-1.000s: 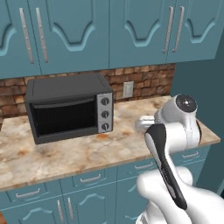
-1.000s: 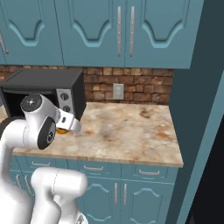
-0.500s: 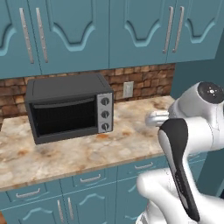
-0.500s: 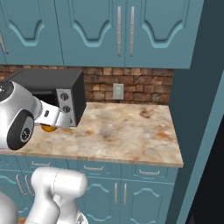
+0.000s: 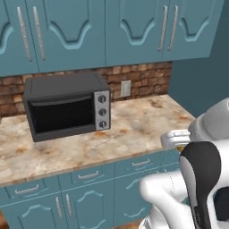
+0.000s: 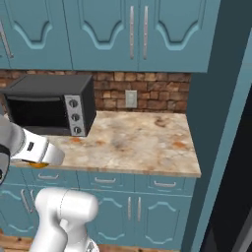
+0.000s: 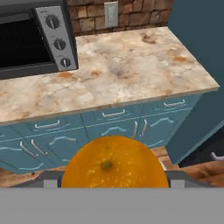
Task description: Place the beer and liquor on the top shelf of the fridge to keep them out of children's reach, and place the orange on lower shelves for easy access.
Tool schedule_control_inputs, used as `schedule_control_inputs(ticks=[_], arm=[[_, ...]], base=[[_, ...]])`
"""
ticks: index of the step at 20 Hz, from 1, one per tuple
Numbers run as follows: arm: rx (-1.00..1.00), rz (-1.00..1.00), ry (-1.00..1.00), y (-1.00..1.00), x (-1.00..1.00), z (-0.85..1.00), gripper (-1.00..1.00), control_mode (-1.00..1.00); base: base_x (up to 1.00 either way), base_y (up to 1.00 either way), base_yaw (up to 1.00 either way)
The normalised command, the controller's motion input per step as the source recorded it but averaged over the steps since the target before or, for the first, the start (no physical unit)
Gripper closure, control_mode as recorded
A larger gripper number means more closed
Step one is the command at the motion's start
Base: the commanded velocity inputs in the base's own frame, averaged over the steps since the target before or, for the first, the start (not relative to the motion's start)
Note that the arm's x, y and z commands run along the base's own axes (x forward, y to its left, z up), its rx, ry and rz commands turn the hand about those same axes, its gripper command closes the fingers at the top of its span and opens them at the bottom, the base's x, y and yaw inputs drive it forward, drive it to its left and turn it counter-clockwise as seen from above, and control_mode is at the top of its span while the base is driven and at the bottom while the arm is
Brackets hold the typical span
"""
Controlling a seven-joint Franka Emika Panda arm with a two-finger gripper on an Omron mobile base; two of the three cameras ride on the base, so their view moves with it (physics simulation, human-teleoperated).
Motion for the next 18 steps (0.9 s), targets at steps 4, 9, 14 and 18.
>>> schedule_control_inputs(ticks=[4, 9, 14, 18], arm=[[0.00, 0.00, 0.00, 0.00, 0.00, 0.00, 1.00, 1.00], [0.00, 0.00, 0.00, 0.00, 0.00, 0.00, 1.00, 1.00], [0.00, 0.00, 0.00, 0.00, 0.00, 0.00, 1.00, 1.00], [0.00, 0.00, 0.00, 0.00, 0.00, 0.00, 1.00, 1.00]], base=[[-0.68, -0.83, -0.39], [-0.66, -0.88, -0.52], [-0.45, -0.71, -0.51], [-0.02, -0.76, -0.36]])
